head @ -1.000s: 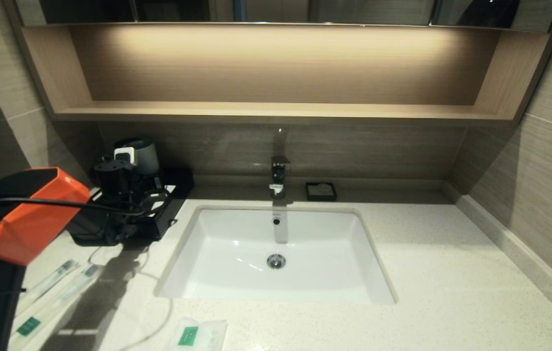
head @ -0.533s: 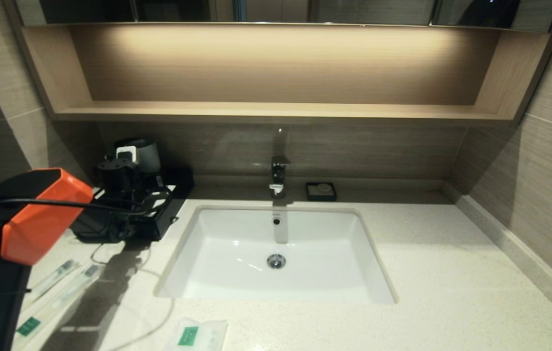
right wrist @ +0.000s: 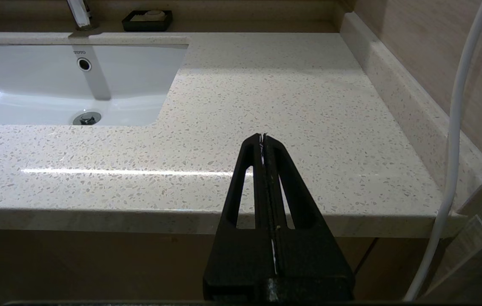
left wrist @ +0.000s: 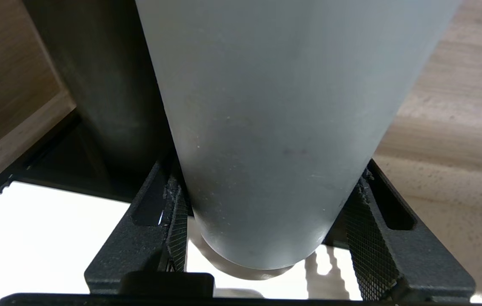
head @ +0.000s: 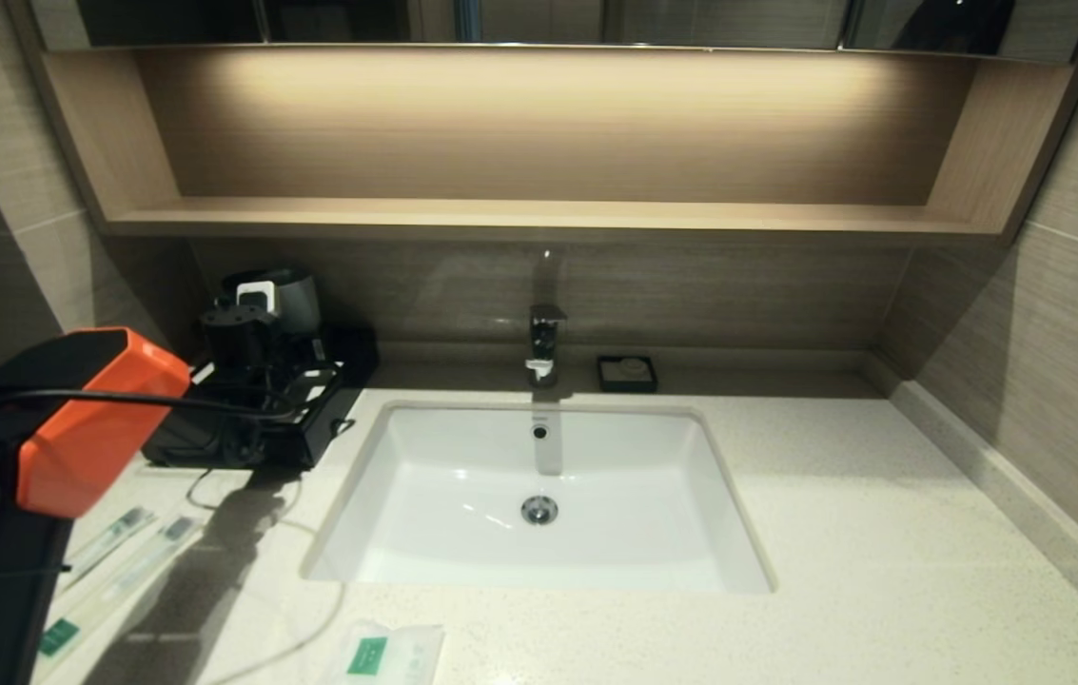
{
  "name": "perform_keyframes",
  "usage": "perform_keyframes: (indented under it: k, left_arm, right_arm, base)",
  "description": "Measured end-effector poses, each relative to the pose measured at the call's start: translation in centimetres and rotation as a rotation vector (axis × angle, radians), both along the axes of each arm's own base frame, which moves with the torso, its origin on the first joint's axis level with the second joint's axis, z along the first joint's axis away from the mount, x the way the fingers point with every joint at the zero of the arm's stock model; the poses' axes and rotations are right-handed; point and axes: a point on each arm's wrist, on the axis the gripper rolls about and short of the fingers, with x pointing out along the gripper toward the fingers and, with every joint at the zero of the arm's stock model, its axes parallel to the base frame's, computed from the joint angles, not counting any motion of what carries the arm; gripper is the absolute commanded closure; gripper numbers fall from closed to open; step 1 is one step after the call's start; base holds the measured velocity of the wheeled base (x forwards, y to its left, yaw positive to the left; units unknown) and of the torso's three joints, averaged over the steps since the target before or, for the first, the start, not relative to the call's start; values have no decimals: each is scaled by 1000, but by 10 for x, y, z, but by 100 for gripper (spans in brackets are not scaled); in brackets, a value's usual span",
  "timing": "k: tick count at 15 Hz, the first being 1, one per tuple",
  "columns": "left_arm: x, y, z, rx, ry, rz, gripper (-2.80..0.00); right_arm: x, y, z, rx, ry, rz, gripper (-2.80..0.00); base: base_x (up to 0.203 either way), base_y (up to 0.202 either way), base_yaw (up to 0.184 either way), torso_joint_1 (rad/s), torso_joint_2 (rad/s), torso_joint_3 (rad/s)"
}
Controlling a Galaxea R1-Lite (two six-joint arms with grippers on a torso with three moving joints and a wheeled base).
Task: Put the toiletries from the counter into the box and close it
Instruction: Place the cup on the storage box
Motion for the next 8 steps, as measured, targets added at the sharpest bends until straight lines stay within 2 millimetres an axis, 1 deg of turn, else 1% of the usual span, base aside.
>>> perform_keyframes:
  k: [3, 8]
  left_arm:
    - [3, 0, 2, 0, -5, 12, 0]
    - [6, 0, -1, 0, 2, 12, 0]
  right_arm:
    - [0, 0, 0, -1, 0, 0, 0]
    - [0, 0, 0, 0, 0, 0, 0]
  base:
    - [0, 0, 0, 0, 0, 0]
    - [0, 0, 0, 0, 0, 0]
